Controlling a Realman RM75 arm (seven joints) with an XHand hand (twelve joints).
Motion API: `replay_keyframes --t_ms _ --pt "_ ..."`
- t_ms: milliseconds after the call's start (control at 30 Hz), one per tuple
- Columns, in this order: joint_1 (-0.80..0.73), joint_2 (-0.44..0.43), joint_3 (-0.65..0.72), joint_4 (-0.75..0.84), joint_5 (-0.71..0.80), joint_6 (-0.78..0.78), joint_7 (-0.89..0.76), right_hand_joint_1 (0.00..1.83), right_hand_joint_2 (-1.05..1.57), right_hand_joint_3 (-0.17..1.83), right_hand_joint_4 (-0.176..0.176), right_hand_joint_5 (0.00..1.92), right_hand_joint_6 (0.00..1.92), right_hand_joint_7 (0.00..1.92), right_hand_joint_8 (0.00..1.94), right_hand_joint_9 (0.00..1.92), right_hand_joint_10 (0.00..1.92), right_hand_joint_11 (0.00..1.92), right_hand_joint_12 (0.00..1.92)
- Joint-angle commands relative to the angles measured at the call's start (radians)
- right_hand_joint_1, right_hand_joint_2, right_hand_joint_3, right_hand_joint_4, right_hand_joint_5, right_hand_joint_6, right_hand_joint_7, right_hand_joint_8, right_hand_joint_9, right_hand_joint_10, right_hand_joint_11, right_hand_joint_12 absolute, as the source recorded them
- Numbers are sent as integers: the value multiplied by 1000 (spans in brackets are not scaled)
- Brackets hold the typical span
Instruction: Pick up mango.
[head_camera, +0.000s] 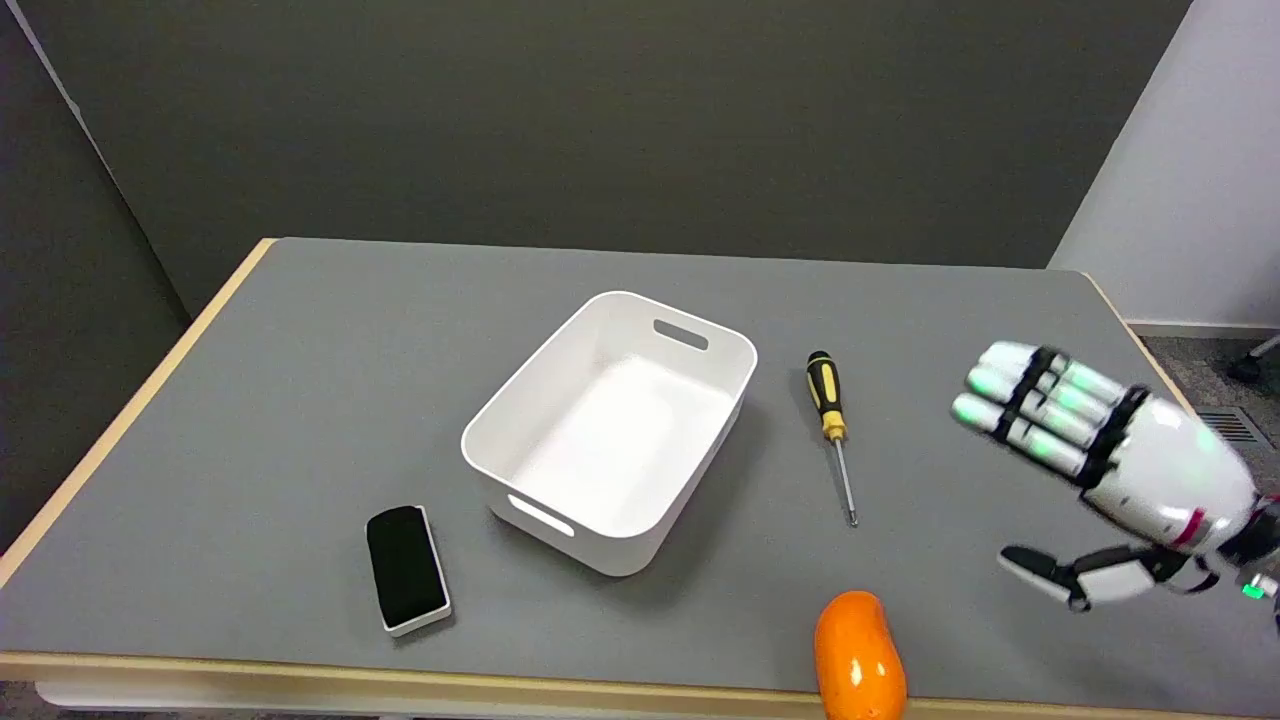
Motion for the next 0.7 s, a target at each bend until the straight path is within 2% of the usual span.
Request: replay_keyframes --t_ms 33,367,700 --pt "-31 -111 -70 34 -170 14 -117 729 512 863 13 -1 -1 -1 -1 -1 27 -1 287" --pt "-53 -108 -52 96 -175 -13 -107 747 519 861 10 -1 -1 -1 -1 -1 15 -1 232" --pt "-50 -93 -84 141 -270 -86 -59 739 519 861 7 -1 -1 -1 -1 -1 14 -1 239"
